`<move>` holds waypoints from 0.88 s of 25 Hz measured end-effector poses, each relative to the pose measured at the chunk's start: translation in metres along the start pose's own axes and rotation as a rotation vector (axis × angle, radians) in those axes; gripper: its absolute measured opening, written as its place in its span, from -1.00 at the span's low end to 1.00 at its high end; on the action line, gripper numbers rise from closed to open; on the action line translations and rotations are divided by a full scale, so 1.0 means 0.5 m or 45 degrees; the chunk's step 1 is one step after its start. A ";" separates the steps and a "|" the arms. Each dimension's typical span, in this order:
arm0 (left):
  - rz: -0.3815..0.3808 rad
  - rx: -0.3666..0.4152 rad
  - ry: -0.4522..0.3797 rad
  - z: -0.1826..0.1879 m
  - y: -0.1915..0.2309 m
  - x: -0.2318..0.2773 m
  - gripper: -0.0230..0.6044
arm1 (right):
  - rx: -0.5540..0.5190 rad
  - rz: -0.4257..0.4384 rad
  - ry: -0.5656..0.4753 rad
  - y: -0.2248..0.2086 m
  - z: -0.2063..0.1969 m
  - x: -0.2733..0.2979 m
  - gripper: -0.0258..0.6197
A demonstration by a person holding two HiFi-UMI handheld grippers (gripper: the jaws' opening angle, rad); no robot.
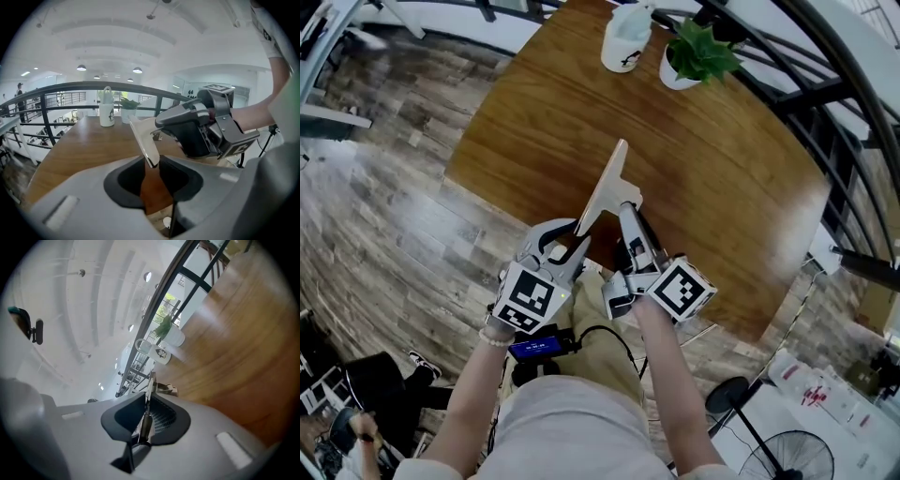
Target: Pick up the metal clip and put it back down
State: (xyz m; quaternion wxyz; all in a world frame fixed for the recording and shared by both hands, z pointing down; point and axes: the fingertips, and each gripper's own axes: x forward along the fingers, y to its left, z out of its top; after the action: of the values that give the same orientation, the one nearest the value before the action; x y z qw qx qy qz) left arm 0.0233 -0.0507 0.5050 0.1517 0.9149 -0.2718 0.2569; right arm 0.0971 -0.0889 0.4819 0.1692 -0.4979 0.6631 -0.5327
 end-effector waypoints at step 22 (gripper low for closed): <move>0.001 0.255 -0.172 0.148 -0.030 -0.097 -0.61 | -0.160 0.146 -0.144 0.179 0.067 -0.090 -0.75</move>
State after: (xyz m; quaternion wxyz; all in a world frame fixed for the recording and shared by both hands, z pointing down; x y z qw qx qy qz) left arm 0.0259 -0.0491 0.4153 0.0409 0.9406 -0.2549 0.2207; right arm 0.0994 -0.0746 0.3770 0.2050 -0.4980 0.7120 -0.4505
